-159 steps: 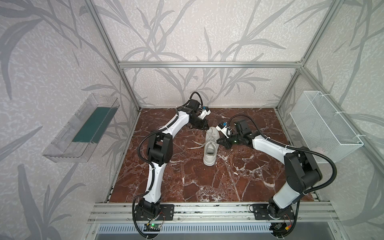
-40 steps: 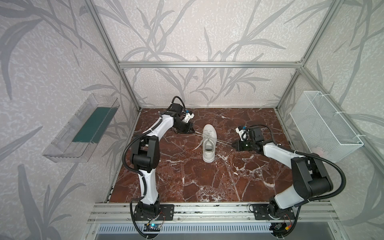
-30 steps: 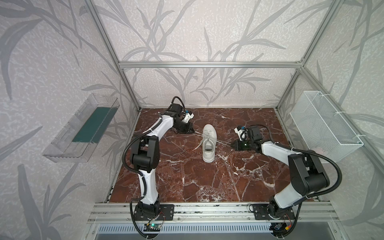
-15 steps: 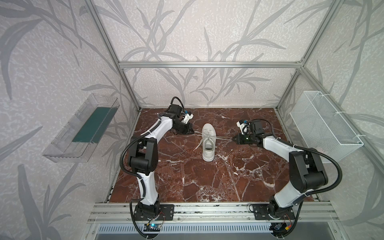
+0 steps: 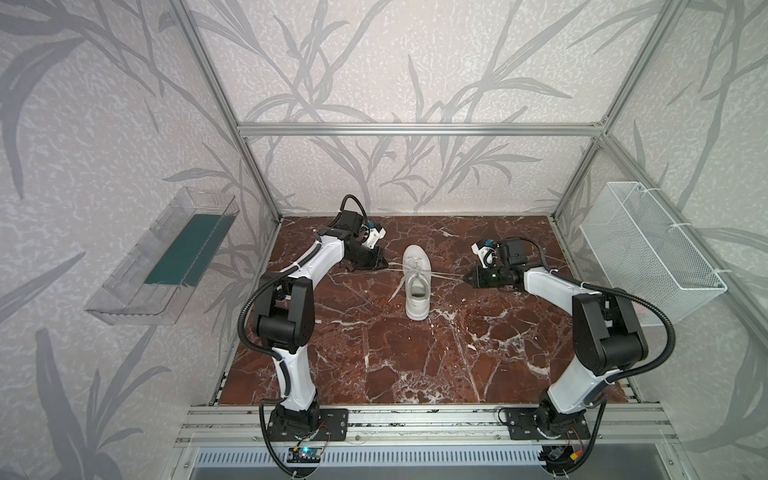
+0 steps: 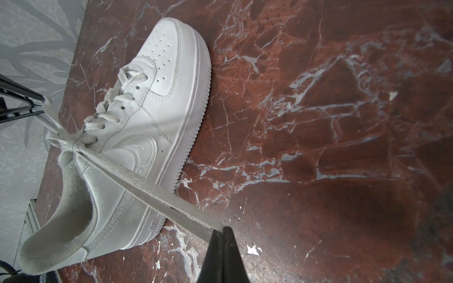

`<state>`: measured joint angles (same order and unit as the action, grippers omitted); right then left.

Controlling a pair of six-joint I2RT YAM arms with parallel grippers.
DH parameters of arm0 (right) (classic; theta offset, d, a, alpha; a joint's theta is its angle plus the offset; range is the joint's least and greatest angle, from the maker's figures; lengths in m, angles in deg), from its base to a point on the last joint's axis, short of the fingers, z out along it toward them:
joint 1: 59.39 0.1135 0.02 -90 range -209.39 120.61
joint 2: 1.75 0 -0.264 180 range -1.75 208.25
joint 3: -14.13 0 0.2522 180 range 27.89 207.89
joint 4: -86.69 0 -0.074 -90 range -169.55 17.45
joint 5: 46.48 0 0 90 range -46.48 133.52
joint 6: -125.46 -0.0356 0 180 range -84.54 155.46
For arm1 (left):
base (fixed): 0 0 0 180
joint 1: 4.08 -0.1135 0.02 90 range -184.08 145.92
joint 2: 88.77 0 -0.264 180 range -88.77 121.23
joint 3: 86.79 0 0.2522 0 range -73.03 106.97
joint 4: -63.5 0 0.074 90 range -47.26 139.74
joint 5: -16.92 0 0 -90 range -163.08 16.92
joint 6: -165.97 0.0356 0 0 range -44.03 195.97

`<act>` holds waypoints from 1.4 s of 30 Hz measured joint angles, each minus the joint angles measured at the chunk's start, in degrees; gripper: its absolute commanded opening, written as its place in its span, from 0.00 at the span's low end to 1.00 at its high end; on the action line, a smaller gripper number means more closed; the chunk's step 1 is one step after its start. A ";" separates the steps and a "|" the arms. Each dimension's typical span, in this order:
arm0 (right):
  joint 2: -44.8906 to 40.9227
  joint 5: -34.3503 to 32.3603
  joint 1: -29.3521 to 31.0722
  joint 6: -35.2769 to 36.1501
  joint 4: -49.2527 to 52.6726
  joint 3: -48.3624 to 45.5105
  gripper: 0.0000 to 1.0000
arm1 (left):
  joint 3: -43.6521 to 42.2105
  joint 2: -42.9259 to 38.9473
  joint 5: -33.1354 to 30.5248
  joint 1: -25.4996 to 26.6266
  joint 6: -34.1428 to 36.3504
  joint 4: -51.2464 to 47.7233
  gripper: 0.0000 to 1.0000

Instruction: Tie the shoes

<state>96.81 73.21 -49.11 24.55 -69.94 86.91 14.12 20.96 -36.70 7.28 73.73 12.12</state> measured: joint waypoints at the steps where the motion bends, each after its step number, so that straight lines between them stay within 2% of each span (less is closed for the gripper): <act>1: 0.00 0.26 -0.09 0.02 -0.15 0.00 0.00 | 0.02 0.00 -0.07 0.00 0.02 -0.02 0.00; 18: 0.92 2.93 0.04 -0.07 -0.26 0.59 0.00 | 2.73 0.17 0.17 -0.13 0.13 -0.79 0.01; 21: 1.92 2.97 1.07 -0.09 -0.22 1.57 0.10 | 3.08 0.17 0.00 -0.13 0.92 -0.87 0.17; 23: 2.45 2.95 1.36 -0.26 -0.24 2.14 0.18 | 3.23 0.17 -0.37 -0.17 1.18 -0.92 0.23; 25: 2.75 2.84 1.40 -0.46 -0.24 2.47 0.28 | 3.28 0.17 -0.44 -0.20 1.38 -0.59 0.36; 28: 2.75 2.71 1.40 -0.42 0.13 2.89 0.39 | 3.23 0.17 -0.52 -0.20 1.22 -0.07 0.49; 31: 2.75 2.69 1.38 -0.20 0.83 3.52 0.45 | 2.47 -0.15 -0.79 -0.20 0.96 1.44 0.57; 36: 2.60 2.45 1.07 0.26 2.69 3.61 0.49 | -0.79 -2.78 -1.49 -0.20 0.96 3.61 0.62; 42: 1.64 2.10 0.52 1.55 5.55 3.98 0.49 | -2.99 -5.29 -1.88 -0.17 1.62 3.65 0.58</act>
<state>98.45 75.31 -48.59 26.10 -64.39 90.89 11.13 15.67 -38.58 7.10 75.35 15.77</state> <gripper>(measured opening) 0.487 0.587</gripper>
